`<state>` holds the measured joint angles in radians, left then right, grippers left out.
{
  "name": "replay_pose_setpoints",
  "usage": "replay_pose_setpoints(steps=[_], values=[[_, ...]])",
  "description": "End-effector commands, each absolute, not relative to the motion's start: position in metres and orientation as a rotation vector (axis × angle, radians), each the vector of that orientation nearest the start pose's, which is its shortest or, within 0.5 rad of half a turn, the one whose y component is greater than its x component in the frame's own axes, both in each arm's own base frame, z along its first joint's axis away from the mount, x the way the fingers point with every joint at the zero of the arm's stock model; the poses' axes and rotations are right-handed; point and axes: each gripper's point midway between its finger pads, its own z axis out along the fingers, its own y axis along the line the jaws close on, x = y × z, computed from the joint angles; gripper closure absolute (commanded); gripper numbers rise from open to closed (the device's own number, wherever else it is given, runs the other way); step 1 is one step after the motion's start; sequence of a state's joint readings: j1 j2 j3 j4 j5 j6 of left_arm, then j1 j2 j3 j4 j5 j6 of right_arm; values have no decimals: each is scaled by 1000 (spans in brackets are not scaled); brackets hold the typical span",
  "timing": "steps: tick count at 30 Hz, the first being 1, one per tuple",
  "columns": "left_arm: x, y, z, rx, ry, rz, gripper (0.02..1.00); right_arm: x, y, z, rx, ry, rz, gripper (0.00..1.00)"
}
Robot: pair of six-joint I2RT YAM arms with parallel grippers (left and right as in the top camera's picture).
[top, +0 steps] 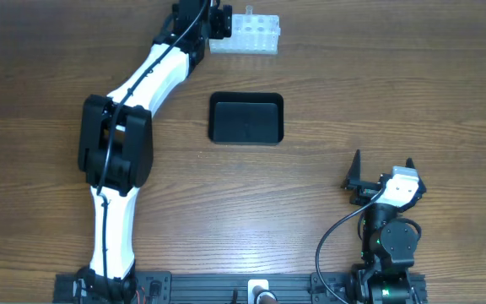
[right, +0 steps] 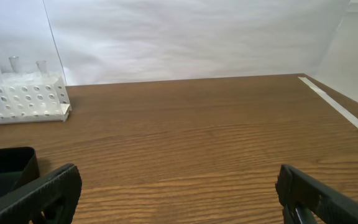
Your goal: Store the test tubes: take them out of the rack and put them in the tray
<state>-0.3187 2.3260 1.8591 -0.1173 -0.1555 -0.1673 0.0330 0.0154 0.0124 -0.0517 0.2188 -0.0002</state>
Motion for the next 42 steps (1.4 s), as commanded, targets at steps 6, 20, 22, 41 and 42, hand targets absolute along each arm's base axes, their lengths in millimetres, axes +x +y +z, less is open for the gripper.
replay_pose_setpoints(steps=[6, 20, 22, 41, 42], values=[[633, -184, 112, 67, 2134, -116, 413, 243, -31, 162, 151, 1616, -151, 7], [633, -195, 116, 86, 2114, -148, 630, 243, -31, 162, 151, 1616, -151, 7], [633, -195, 116, 86, 2114, -148, 667, 243, -31, 162, 151, 1616, -151, 9], [633, -196, 116, 90, 2116, -156, 875, 243, -31, 162, 151, 1616, -151, 7], [633, -196, 116, 90, 2115, -156, 875, 243, -31, 162, 151, 1616, -151, 9]])
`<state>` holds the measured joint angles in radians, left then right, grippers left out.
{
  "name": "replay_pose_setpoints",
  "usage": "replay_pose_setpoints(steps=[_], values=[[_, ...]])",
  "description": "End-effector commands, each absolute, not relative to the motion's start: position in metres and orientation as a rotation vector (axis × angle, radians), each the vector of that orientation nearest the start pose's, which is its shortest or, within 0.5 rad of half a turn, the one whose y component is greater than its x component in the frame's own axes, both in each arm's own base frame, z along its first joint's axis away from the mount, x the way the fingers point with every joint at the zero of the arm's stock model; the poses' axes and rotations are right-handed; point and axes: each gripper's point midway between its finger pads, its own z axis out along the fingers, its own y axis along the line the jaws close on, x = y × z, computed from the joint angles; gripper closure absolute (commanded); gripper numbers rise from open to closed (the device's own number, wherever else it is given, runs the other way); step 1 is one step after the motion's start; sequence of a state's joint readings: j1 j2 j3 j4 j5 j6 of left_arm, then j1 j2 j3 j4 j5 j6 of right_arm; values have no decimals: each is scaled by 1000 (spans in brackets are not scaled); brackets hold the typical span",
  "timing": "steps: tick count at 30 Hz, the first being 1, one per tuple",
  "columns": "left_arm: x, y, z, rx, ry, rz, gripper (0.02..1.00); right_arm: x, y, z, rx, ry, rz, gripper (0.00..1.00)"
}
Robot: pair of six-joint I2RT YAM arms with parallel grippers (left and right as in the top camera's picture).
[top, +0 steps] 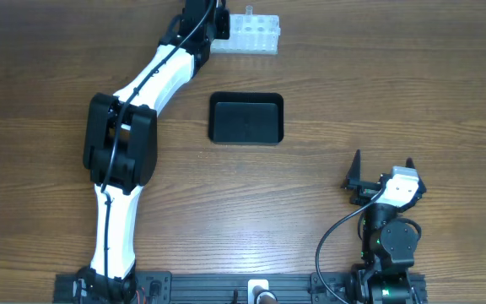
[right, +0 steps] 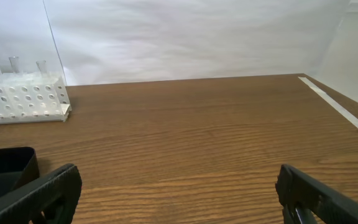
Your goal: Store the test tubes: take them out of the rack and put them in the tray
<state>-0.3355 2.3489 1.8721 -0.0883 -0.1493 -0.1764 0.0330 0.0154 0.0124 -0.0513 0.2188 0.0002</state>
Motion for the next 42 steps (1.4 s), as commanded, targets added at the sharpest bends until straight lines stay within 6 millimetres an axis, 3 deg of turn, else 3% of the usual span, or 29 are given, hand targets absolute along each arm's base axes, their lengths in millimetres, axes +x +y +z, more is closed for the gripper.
replay_pose_setpoints(steps=[1, 5, 9, 12, 15, 20, 22, 24, 27, 33, 37, 42], values=[[633, -196, 116, 91, 2115, -156, 873, 243, -30, 162, 151, 1616, -151, 9], [633, -196, 126, 89, 2101, -160, 873, 243, -31, 162, 151, 1616, -151, 7], [629, -195, 161, 91, 2061, -165, 875, 243, -30, 162, 151, 1616, -151, 7], [621, -190, 204, 92, 2008, -158, 879, 243, -31, 162, 151, 1616, -151, 7], [611, -186, 260, 108, 1921, -155, 875, 243, -30, 162, 151, 1616, -151, 9], [577, -175, 353, 119, 1790, -163, 882, 243, -31, 162, 151, 1616, -151, 9], [558, -173, 375, 124, 1783, -170, 886, 243, -31, 162, 151, 1616, -151, 7], [537, -173, 383, 135, 1827, -177, 890, 243, -30, 162, 151, 1616, -151, 9], [506, -177, 366, 107, 1970, -213, 901, 243, -31, 162, 151, 1616, -151, 9], [448, -182, 270, -65, 2357, -186, 936, 243, -31, 162, 151, 1616, -151, 7], [428, -192, 206, -97, 2474, -149, 936, 243, -31, 162, 151, 1616, -151, 7], [415, -199, 148, -66, 2548, -113, 934, 243, -30, 162, 151, 1616, -151, 9]])
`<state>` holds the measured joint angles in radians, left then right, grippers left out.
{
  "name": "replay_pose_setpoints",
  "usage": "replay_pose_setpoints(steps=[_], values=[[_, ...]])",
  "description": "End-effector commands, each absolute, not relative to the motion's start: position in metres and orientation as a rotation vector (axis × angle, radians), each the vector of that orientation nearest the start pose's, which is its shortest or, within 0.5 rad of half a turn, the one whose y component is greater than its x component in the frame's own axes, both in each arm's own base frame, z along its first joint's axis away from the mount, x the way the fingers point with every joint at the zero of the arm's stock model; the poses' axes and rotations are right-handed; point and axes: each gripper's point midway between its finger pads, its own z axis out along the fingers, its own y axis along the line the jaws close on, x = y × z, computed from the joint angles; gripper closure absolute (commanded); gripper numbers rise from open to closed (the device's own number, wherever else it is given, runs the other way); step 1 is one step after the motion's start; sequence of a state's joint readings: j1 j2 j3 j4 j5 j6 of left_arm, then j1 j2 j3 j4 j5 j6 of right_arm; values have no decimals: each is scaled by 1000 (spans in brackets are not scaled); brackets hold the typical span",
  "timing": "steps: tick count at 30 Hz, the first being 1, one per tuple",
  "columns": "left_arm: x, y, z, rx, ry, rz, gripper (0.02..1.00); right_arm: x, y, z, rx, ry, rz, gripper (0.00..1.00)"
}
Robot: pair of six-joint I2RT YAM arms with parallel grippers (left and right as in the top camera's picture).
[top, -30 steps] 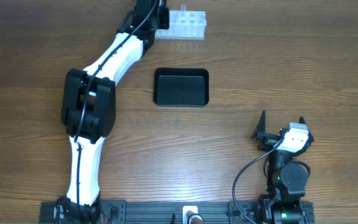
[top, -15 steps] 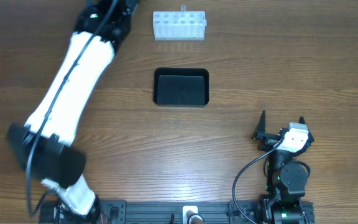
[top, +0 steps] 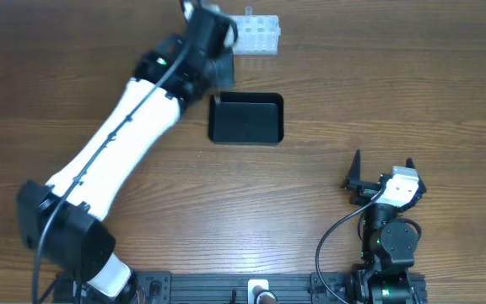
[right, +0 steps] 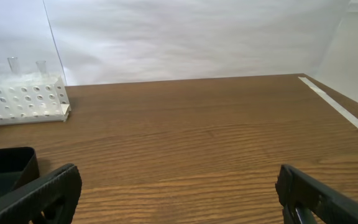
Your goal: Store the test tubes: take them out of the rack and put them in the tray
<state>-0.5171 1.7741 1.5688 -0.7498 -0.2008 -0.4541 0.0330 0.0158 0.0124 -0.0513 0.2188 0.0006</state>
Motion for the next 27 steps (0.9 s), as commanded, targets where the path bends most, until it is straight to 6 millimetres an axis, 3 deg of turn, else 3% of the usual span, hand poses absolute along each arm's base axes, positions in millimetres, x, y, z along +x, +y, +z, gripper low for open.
replay_pose_setpoints(steps=[1, 18, 27], values=[[414, -199, 141, -63, 2557, -103, 934, 243, -31, 162, 151, 1616, -151, 9], [425, -202, 69, -30, 2651, -2, 901, 243, -31, 162, 151, 1616, -151, 9], [426, -203, 59, -29, 2662, 7, 781, 243, -31, 162, 151, 1616, -151, 7]])
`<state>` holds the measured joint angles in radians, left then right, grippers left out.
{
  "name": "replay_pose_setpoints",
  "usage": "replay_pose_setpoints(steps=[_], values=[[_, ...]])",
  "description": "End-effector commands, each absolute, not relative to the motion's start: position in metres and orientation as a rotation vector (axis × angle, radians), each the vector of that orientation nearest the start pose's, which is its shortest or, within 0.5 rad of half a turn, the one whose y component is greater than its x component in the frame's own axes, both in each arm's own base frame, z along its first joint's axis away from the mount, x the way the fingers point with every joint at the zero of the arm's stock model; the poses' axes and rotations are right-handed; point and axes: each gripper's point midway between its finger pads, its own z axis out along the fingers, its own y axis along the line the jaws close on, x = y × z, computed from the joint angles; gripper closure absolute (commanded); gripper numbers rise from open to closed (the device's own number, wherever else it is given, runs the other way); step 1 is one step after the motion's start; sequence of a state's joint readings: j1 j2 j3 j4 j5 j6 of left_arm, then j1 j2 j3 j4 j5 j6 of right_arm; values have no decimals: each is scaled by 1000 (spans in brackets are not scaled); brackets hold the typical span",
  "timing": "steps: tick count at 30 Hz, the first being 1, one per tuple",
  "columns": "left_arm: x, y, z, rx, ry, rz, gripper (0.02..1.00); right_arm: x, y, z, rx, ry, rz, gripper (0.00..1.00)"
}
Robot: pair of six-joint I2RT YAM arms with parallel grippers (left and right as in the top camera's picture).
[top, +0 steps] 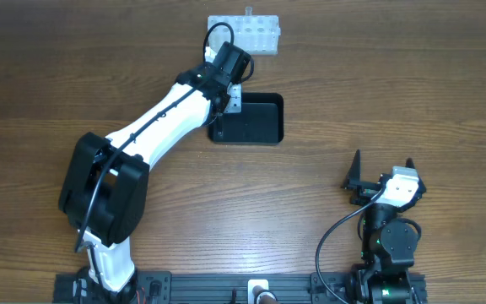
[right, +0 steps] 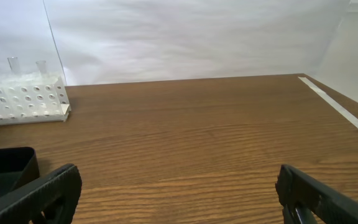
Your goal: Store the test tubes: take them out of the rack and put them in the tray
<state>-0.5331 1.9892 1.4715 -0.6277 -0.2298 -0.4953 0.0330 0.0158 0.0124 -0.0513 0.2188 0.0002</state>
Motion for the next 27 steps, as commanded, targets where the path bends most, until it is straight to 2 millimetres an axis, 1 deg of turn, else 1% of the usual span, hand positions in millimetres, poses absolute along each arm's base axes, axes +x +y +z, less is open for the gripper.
replay_pose_setpoints(steps=[1, 5, 7, 8, 10, 13, 14, 16, 18, 21, 25, 27], values=[[427, -203, 59, -29, 2660, 5, 766, 243, -31, 162, 151, 1616, -151, 9], [430, -205, 63, -32, 2643, -6, 673, 243, -31, 162, 151, 1616, -151, 9], [435, -207, 73, -40, 2604, -30, 654, 243, -31, 162, 151, 1616, -151, 7], [439, -209, 82, -46, 2577, -48, 641, 243, -31, 162, 151, 1616, -151, 9], [450, -212, 105, -62, 2510, -80, 610, 243, -31, 162, 151, 1616, -151, 7], [471, -214, 148, -96, 2394, -81, 575, 243, -31, 162, 151, 1616, -151, 7], [478, -217, 161, -77, 2357, -83, 564, 243, -30, 162, 151, 1616, -151, 9], [492, -224, 181, -33, 2289, -94, 544, 243, -31, 162, 151, 1616, -151, 7], [506, -226, 193, -31, 2231, -92, 518, 243, -31, 162, 151, 1616, -151, 9], [524, -224, 193, -48, 2185, -72, 483, 243, -31, 162, 151, 1616, -151, 9], [543, -225, 176, -37, 2176, -52, 443, 243, -31, 162, 151, 1616, -151, 7], [552, -224, 166, -41, 2183, -42, 443, 243, -31, 162, 151, 1616, -151, 7]])
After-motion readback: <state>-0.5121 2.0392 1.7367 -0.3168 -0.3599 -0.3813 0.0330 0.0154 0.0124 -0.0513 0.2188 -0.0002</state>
